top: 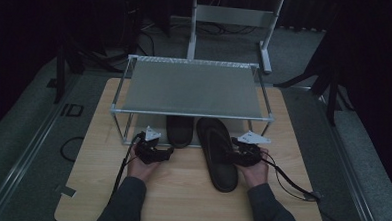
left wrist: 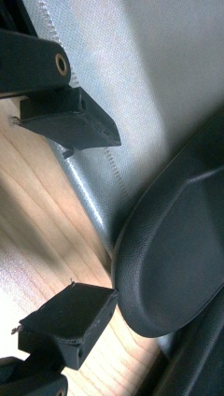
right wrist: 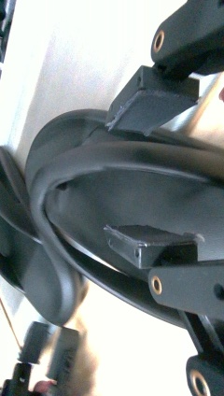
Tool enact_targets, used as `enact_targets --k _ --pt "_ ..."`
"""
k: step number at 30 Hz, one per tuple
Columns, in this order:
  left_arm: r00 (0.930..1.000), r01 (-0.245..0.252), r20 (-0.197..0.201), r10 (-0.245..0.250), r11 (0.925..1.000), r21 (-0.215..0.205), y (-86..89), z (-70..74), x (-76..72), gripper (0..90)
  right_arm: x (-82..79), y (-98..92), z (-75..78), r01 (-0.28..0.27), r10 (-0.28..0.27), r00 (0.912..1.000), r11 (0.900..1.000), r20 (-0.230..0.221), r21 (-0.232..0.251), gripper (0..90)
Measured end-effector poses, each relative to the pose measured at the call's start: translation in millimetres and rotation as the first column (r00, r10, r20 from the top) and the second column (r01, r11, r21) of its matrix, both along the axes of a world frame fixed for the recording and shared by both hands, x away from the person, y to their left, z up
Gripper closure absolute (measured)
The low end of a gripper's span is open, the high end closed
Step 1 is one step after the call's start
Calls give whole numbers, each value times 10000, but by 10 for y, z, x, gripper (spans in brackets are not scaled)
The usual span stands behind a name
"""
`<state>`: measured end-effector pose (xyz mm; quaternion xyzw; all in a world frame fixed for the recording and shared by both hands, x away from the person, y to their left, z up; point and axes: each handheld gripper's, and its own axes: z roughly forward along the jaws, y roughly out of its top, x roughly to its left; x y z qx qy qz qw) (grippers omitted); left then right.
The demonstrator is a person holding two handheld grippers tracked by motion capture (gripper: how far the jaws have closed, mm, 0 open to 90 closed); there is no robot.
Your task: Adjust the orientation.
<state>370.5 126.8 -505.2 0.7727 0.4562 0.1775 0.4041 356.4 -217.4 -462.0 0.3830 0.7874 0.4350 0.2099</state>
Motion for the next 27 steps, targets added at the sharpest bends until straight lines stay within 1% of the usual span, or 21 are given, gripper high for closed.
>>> enact_targets --k 7,11,13,14,18,19,20,21,23,25,26,27 --pt "10000 1 1 -1 10000 -5 0 0 0 235 -311 -148 15 -325 325 9994 9995 -130 6 345" --pt "10000 8 -6 -8 10000 -10 2 0 1 235 -486 -198 -13 -552 548 9984 9978 -121 -377 340" --pt "10000 8 -8 -8 10000 -13 2 0 1 235 -577 -204 -38 -665 656 9977 9949 -141 -758 338" --pt "10000 7 -6 -7 10000 -13 1 0 0 235 -636 -200 -49 -775 769 9970 9919 -107 -1001 333" --pt "10000 6 -6 -6 10000 -5 1 0 1 235 -789 -196 -59 -1132 1115 9935 9895 -238 -900 296" --pt "10000 6 -6 -6 10000 -5 1 0 1 235 -789 -196 -59 -1132 1115 9935 9895 -238 -900 296" --pt "10000 9 -8 -10 10000 -15 2 0 1 235 -816 -193 -65 -1219 1195 9923 9888 -332 -859 285" --pt "10000 7 -9 -7 10000 -15 2 0 1 235 -861 -185 -80 -1176 1133 9922 9890 -523 -895 271" --pt "10000 9 -17 -9 10000 -22 2 0 1 235 -901 -178 -101 -1207 1151 9915 9877 -610 -989 246" --pt "10000 11 -14 -11 10000 -15 2 0 1 235 -940 -172 -120 -1168 1103 9921 9861 -600 -1181 223" --pt "10000 10 -12 -10 10000 -18 2 0 1 235 -959 -175 -129 -1163 1094 9920 9859 -625 -1201 215" --pt "10000 9 -9 -9 10000 -18 2 0 1 235 -978 -185 -143 -1122 1047 9918 9878 -726 -1083 212"
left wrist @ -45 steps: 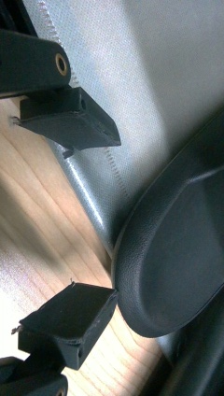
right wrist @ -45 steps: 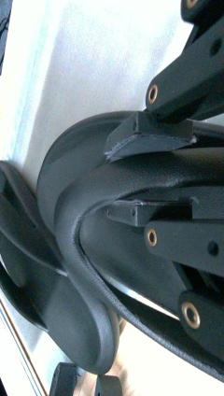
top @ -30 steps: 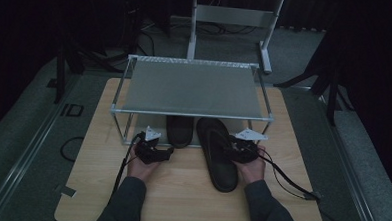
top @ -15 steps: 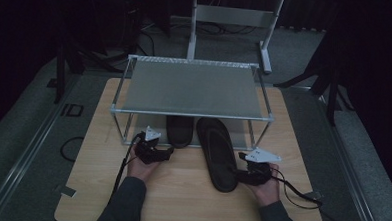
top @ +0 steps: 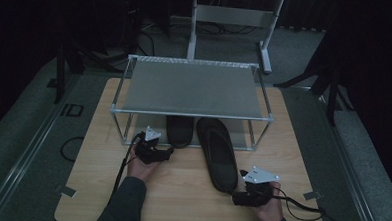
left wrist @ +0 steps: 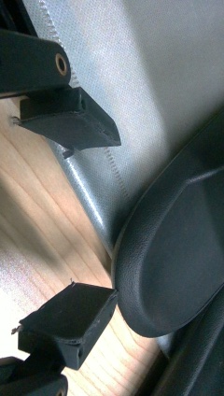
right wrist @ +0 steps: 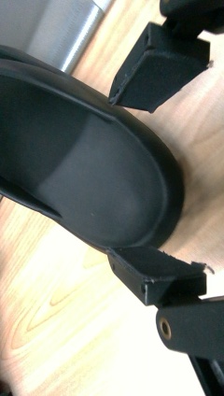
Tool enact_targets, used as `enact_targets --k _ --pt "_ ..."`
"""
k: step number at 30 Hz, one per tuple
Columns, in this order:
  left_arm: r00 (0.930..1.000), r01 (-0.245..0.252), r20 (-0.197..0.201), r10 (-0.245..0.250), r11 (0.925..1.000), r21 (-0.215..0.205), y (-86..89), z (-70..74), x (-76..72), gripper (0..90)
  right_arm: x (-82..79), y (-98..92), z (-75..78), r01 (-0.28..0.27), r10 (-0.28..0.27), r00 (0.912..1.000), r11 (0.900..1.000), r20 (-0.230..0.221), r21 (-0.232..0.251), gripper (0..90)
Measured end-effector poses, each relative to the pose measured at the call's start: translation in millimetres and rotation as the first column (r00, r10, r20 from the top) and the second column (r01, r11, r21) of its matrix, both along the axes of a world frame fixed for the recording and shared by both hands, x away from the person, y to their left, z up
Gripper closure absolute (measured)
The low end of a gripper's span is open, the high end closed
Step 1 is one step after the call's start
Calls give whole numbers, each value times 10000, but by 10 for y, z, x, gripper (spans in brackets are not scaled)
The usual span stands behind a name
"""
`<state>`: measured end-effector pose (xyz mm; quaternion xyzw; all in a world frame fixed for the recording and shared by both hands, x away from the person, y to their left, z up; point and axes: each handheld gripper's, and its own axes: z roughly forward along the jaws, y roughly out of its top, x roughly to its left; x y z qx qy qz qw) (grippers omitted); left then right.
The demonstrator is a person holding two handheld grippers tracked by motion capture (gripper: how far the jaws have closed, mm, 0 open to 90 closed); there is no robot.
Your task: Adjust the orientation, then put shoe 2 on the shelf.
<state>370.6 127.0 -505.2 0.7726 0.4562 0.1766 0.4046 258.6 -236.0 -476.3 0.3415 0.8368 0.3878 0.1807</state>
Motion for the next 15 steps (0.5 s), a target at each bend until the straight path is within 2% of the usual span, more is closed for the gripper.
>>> enact_targets --k 5,11,15 --pt "10000 -1 2 1 10000 4 0 0 0 235 -66 -51 -75 -19 17 9993 10000 -383 -54 211" --pt "10000 3 -6 -3 10000 2 0 0 0 235 -90 -47 -142 -24 11 9983 9998 -589 -209 212" --pt "10000 4 -7 -4 10000 0 0 0 0 235 -57 -34 -194 232 -255 9977 9991 -630 -367 268"
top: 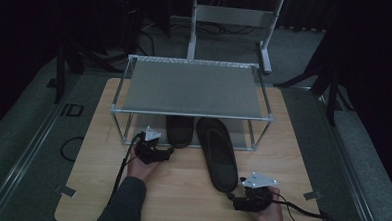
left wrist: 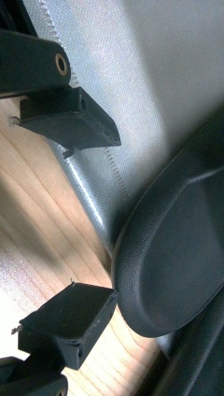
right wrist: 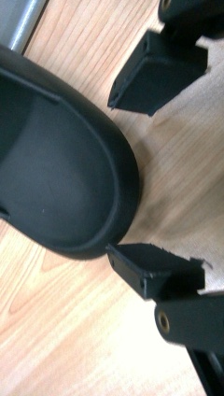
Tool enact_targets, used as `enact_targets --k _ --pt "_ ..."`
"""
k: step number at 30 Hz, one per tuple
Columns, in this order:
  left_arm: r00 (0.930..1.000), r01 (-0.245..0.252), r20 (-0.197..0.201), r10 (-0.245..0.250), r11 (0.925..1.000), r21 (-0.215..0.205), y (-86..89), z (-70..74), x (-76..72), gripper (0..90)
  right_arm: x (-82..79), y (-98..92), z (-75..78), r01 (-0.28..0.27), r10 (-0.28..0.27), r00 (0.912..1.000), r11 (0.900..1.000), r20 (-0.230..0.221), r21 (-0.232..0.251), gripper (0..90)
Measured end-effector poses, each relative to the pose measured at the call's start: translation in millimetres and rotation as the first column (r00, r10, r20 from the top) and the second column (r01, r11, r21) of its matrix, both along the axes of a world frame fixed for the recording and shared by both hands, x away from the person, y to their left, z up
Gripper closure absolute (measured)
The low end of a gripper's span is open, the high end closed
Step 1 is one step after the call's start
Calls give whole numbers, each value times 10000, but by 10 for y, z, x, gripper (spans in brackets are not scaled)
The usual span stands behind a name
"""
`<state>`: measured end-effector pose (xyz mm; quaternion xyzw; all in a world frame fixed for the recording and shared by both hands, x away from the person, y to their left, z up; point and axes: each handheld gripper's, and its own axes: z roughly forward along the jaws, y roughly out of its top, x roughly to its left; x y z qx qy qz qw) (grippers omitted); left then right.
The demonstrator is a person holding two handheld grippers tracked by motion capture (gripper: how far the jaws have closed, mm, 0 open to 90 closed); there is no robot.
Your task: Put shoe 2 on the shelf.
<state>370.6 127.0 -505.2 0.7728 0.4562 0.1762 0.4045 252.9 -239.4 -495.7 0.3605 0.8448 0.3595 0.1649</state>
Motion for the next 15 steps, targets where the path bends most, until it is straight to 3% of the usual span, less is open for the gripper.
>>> enact_targets --k 5,12,15 --pt "10000 3 3 -3 10000 29 0 0 0 235 30 21 -2 -147 148 9999 9998 -60 122 328" --pt "10000 15 -35 -15 10000 10 0 0 2 235 82 170 18 -125 128 9996 9999 250 -116 356" --pt "10000 16 -36 -16 10000 14 0 0 2 235 123 211 32 -55 54 9994 10000 350 26 368"
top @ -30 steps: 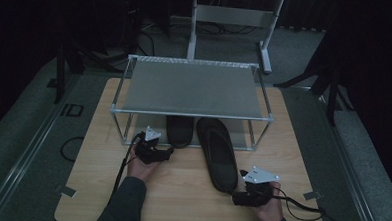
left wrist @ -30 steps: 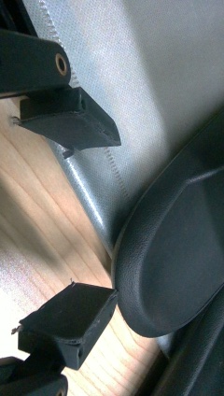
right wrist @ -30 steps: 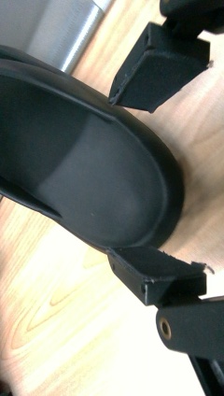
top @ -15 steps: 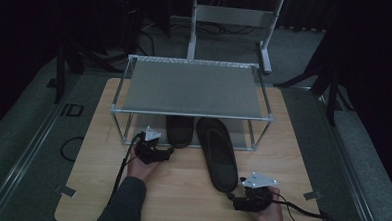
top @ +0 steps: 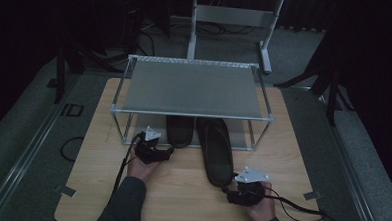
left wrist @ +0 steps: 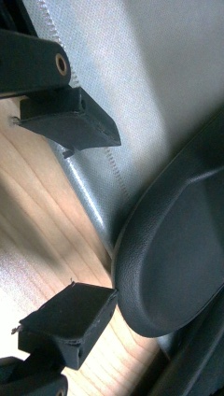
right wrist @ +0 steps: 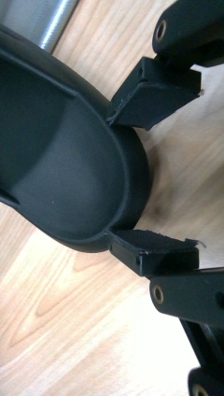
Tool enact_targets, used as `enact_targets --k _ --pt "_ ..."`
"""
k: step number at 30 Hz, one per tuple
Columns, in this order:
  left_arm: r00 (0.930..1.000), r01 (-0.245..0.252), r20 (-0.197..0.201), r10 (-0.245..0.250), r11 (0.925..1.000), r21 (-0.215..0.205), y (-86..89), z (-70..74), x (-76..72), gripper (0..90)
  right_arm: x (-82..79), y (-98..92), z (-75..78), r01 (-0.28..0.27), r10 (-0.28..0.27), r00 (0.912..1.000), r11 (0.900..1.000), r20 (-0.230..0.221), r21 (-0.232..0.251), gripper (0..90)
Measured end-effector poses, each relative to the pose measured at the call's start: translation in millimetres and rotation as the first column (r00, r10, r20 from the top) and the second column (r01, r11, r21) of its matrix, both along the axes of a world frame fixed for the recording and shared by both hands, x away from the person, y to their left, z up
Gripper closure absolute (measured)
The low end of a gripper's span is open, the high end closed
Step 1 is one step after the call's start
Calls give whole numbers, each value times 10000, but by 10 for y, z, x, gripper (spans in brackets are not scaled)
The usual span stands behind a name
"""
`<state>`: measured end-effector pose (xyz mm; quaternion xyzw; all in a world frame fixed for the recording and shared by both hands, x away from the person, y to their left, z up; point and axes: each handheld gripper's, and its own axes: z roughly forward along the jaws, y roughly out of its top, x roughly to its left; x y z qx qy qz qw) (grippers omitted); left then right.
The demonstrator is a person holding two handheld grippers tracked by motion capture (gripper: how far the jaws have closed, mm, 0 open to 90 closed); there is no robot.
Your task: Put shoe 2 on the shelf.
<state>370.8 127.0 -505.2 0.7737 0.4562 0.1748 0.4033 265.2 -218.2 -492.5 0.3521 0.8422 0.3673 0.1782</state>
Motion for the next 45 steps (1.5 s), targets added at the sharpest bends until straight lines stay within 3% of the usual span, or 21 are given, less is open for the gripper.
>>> enact_targets --k 12,17,20,25,31,34,37,45 --pt "10000 5 -10 -5 10000 -8 0 0 1 236 144 232 54 141 -142 9982 9999 577 29 369" --pt "10000 4 -9 -4 10000 -12 0 0 1 235 147 250 61 229 -236 9983 9996 530 151 303" --pt "10000 5 -7 -5 10000 -3 0 0 0 236 117 258 27 237 -229 9986 9996 480 -164 252" --pt "10000 3 -9 -3 10000 -7 0 0 0 236 171 266 3 319 -308 9984 9992 474 -236 256" --pt "10000 6 -13 -6 10000 -12 1 0 1 236 213 266 41 446 -448 9982 9990 390 80 243" --pt "10000 7 -12 -7 10000 -11 0 0 1 236 208 283 21 448 -440 9979 9989 482 -149 230" --pt "10000 5 -13 -5 10000 -11 0 0 0 236 234 289 9 563 -556 9980 9982 290 -213 221" --pt "10000 6 -13 -6 10000 -8 0 0 1 235 274 313 28 579 -579 9983 9981 6 222 170"
